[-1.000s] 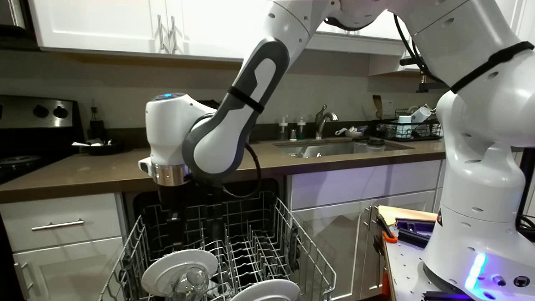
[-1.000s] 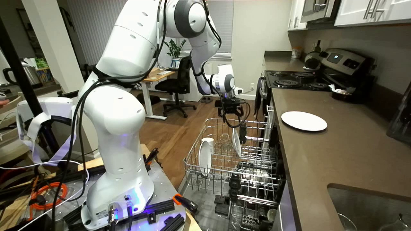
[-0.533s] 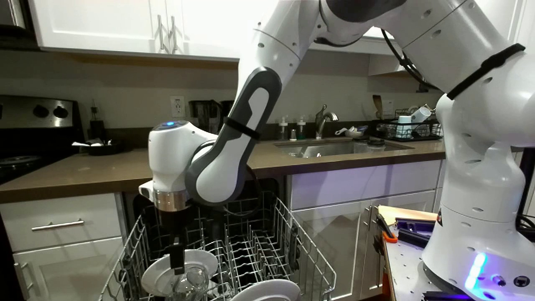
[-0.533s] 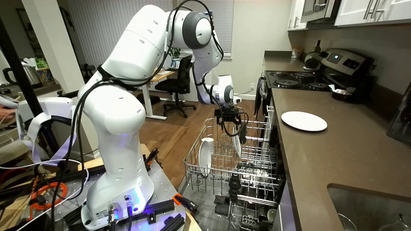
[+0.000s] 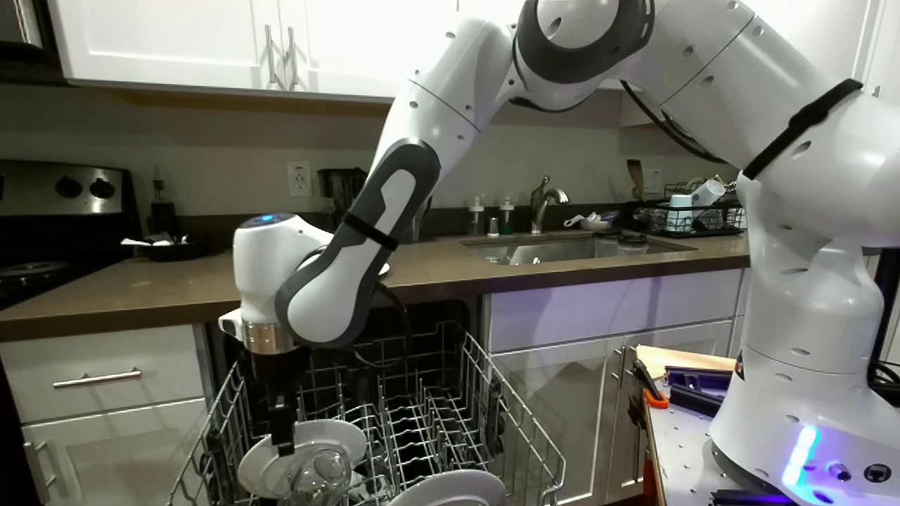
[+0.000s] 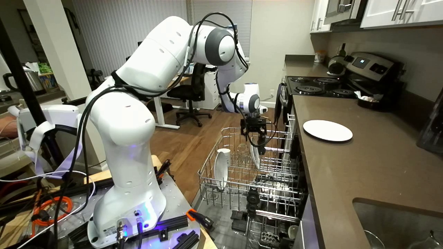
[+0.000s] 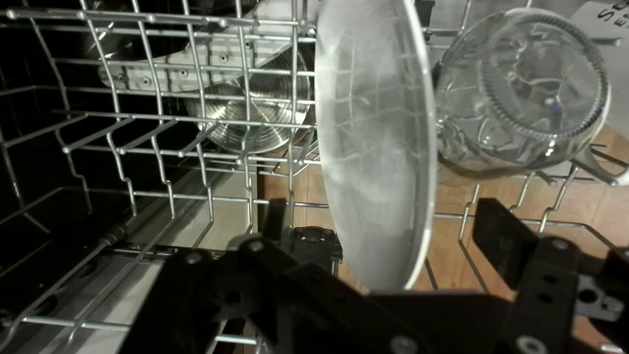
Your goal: Move the white plate on the left side of the dishwasher rack to the right side of the rack
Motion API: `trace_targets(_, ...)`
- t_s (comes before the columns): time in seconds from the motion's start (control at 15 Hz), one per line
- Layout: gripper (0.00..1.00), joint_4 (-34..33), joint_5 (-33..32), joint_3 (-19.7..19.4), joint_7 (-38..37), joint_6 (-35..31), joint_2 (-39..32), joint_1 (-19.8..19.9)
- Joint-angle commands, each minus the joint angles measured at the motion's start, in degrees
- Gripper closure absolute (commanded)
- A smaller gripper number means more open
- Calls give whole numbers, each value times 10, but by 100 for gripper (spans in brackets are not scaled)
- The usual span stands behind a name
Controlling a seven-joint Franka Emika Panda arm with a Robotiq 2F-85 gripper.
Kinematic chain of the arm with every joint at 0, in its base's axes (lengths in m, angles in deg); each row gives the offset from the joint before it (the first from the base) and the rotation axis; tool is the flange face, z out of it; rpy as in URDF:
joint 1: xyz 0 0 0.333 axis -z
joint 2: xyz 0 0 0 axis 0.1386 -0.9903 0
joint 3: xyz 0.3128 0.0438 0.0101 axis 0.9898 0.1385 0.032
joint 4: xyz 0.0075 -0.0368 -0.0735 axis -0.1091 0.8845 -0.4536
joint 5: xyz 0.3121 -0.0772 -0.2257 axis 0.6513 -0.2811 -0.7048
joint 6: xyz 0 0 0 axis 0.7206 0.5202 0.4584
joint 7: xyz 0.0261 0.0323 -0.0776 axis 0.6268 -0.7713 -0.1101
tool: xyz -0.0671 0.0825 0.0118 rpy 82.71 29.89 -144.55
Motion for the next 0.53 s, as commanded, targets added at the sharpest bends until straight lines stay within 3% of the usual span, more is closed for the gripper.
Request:
trace_targets(0.0, 33, -64, 25, 9, 41, 66, -34, 10)
trace_targets(0.47, 79, -117, 35, 13, 50, 149, -56, 7)
